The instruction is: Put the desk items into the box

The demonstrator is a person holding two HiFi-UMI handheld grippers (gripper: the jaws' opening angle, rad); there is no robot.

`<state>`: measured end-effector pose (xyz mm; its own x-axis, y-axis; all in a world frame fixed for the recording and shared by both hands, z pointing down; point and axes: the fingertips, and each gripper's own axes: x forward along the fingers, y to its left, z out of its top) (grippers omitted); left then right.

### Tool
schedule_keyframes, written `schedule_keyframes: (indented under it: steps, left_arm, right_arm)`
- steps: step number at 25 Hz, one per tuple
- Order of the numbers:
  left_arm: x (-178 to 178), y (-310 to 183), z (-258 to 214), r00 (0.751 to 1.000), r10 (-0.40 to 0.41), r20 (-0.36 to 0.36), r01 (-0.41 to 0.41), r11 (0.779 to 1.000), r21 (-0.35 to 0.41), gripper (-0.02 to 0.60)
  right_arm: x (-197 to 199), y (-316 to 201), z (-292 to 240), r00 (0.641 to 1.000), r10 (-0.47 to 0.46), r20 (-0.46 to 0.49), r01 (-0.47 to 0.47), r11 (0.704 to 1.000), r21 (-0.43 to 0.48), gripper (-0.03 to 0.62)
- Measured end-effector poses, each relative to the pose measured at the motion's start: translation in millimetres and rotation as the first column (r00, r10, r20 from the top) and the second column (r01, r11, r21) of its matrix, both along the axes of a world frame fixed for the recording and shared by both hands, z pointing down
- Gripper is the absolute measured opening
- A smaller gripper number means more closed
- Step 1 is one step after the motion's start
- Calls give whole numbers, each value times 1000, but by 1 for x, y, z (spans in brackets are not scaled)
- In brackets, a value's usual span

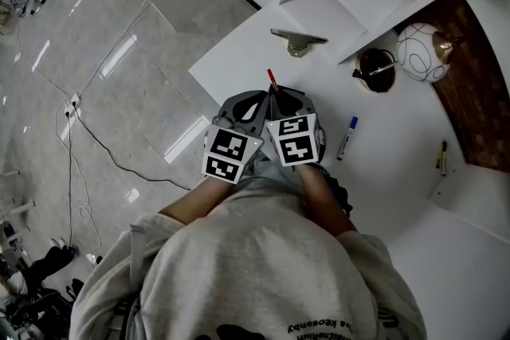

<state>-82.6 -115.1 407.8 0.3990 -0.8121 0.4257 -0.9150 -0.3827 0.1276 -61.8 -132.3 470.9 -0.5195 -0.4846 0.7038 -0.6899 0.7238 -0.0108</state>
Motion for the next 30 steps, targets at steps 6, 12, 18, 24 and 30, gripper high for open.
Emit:
schedule_keyframes:
  steps: [6, 12, 18, 24, 30]
  left_arm:
    - [0, -1, 2, 1000, 1, -2, -1, 1000, -5, 3]
    - [1, -1, -1, 1000, 4, -7, -4, 1000, 5, 3]
    - [8, -2, -4, 1000, 22, -12, -22, 999, 31, 3]
    - [22, -4, -10, 998, 56, -19, -55, 997, 61, 3]
    - [36, -7, -17, 996, 87, -14, -85, 991, 101, 3]
  right_arm:
    - [-5, 6, 5, 1000, -25, 6, 25, 997, -77, 85]
    - [-2, 9, -6, 994, 4, 106, -3, 1000, -9, 143]
    - [8, 4, -45, 973, -3, 232, -76, 940, 332, 137]
    - [27, 1, -71, 957, 32, 289, -155, 896, 415, 40]
    - [48, 2, -73, 945, 96, 313, -214, 904, 370, 17]
